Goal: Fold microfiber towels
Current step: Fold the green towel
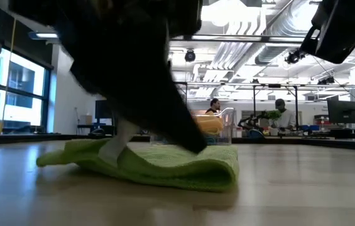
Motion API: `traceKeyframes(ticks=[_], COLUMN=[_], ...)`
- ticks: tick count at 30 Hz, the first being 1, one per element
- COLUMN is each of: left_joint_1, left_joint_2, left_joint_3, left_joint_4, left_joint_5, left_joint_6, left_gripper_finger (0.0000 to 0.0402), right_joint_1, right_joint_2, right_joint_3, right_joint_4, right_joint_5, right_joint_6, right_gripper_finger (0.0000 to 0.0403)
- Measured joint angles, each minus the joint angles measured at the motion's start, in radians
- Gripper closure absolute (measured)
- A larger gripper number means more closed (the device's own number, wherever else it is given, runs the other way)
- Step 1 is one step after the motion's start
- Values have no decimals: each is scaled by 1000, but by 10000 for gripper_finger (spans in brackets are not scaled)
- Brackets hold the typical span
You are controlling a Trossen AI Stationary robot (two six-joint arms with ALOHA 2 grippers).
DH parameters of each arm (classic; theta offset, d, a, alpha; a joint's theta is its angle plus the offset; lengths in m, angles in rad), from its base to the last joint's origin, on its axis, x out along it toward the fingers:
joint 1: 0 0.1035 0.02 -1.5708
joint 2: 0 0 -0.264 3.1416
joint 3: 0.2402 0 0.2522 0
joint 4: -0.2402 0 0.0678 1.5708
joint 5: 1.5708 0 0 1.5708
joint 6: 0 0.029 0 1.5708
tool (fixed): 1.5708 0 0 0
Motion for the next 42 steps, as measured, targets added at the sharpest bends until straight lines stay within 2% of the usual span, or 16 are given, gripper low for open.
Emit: traceKeyframes(ticks=[3, 7, 11, 14, 16, 18, 20, 26, 30, 36, 42], left_joint_1=[-12, -48, -96, -127, -136, -148, -152, -173, -196, -230, -245], left_joint_2=[-53, -132, -227, -314, -346, -410, -426, -517, -555, -584, -597], left_joint_3=[-2, -39, -142, -246, -298, -366, -388, -484, -527, -556, -556], left_joint_4=[-43, -28, -5, 43, 114, 104, 156, 120, 127, 131, 111], left_joint_5=[-40, -103, -171, -188, -186, -187, -180, -160, -180, -214, -241], left_joint_6=[32, 37, -4, -54, -91, -120, -137, -152, -179, -208, -217], left_gripper_finger=[401, 401, 401, 401, 401, 401, 402, 402, 402, 402, 402], right_joint_1=[8, 13, 7, 4, 3, -3, -1, -11, -18, -19, -15], right_joint_2=[20, 66, 141, 219, 273, 349, 412, 612, 705, 771, 779], right_joint_3=[0, 2, 39, 123, 188, 270, 339, 550, 659, 739, 736], right_joint_4=[96, 226, 254, 230, 153, 114, 40, -17, -97, -250, -258], right_joint_5=[3, 1, -10, -9, -5, -6, -2, -19, 6, 59, 73], right_joint_6=[-29, -97, -186, -275, -342, -414, -474, -611, -635, -636, -636], right_gripper_finger=[378, 327, 280, 261, 255, 254, 253, 253, 253, 253, 253])
